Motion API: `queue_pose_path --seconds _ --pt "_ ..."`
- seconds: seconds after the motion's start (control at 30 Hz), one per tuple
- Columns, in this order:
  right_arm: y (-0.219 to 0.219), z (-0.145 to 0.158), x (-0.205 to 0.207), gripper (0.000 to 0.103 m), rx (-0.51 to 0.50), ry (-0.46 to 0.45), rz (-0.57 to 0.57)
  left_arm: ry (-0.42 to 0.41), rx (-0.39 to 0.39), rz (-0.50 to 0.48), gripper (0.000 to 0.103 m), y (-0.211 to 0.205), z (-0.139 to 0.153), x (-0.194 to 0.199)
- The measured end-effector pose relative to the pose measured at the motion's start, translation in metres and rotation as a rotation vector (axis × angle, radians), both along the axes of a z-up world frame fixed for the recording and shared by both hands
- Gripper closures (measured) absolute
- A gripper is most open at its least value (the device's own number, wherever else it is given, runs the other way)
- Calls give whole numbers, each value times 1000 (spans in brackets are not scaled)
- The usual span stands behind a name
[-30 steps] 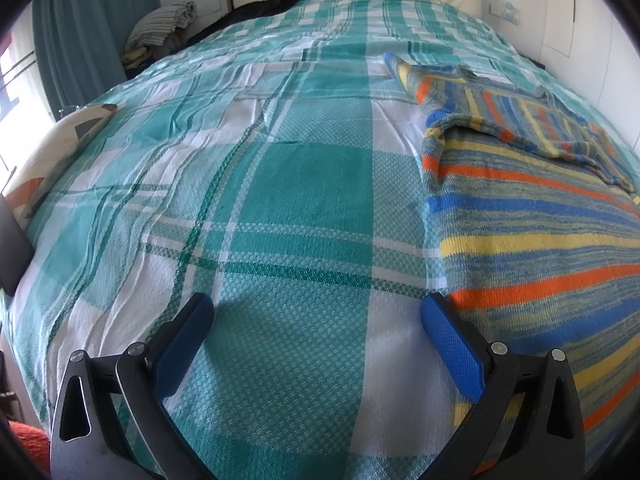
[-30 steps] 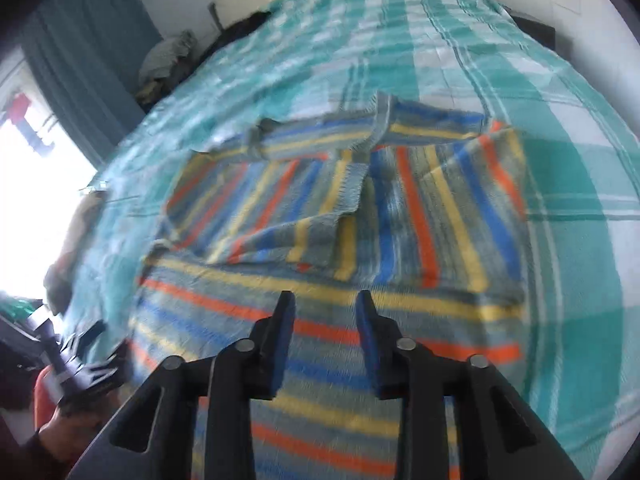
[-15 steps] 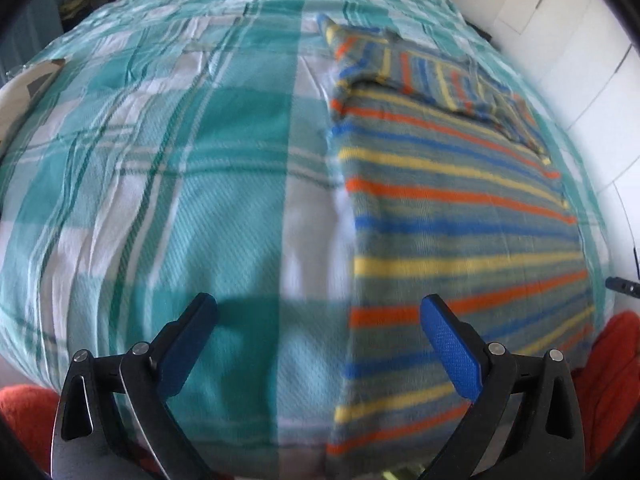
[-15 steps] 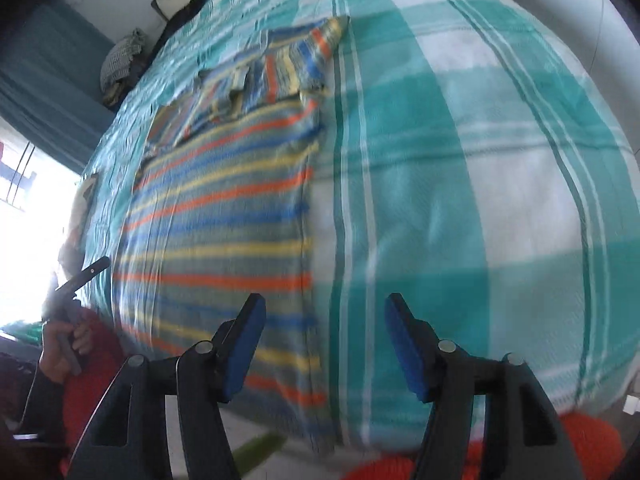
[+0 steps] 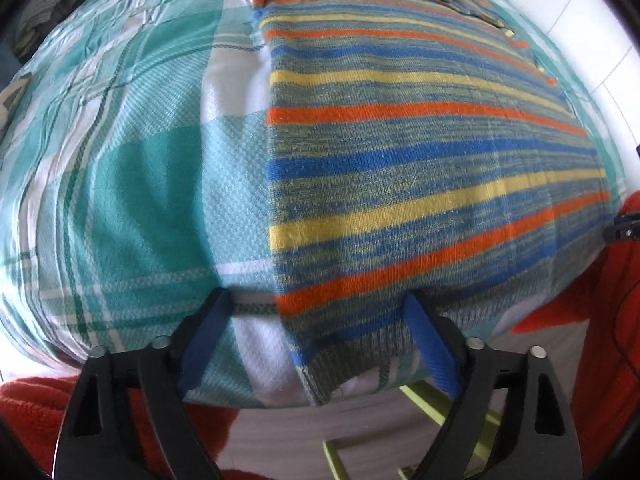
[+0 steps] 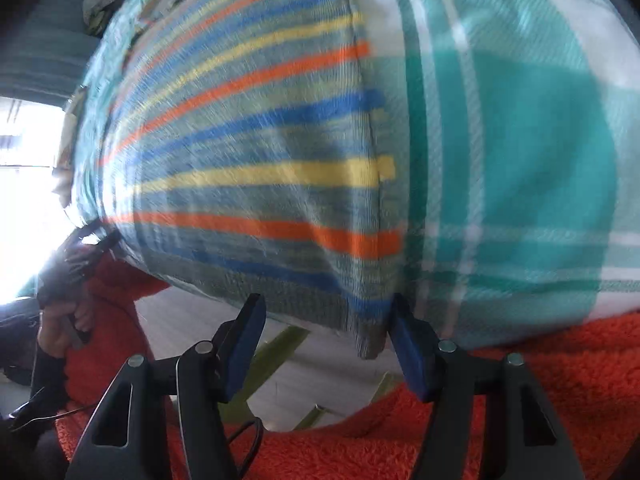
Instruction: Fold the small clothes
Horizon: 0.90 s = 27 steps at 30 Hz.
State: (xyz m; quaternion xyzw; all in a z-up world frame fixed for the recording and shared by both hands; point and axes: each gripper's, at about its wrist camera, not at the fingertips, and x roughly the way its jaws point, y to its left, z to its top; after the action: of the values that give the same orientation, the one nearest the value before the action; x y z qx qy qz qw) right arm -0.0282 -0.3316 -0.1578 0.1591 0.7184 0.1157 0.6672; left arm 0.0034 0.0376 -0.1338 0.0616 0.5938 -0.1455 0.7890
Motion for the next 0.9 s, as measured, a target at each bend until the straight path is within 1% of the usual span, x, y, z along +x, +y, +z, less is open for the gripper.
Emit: queue_pose_path --seconds 0.03,0.07,0.1,0.13,0.2,0.23,0.33,0.4,0.53,0.67,0.77,0.83,0.87,0.9 --pt "2 -1 0 56 -27 9 11 9 -9 12 29 3 1 0" --pt "2 0 0 86 -53 10 22 24 -19 28 38 7 2 1" --pt "2 2 0 97 -49 9 29 47 -30 44 49 10 2 3" --pt "1 5 0 97 -18 3 21 70 -41 53 57 13 2 4" --pt "1 12 -1 97 -11 -6 28 131 -61 46 95 20 1 5" --pt "-1 16 0 97 -7 -13 33 158 -73 35 96 20 0 6" --pt "-7 27 -1 97 48 -34 4 186 -74 17 98 22 2 9" --pt "-13 34 0 97 95 -49 -19 208 -121 16 99 24 7 14" --pt "-28 44 4 97 192 -73 -75 218 -231 27 100 36 22 22" --pt "-45 56 7 97 285 -125 -115 187 -392 77 100 58 44 40" --pt "-55 73 22 97 369 -208 -164 122 -502 118 100 71 72 67" --pt "-68 86 42 97 421 -285 -208 87 -559 146 100 78 85 95" --pt "-74 93 56 97 435 -325 -224 72 -570 156 100 77 88 105" --pt "-78 98 69 97 437 -359 -234 45 -565 166 100 78 94 128"
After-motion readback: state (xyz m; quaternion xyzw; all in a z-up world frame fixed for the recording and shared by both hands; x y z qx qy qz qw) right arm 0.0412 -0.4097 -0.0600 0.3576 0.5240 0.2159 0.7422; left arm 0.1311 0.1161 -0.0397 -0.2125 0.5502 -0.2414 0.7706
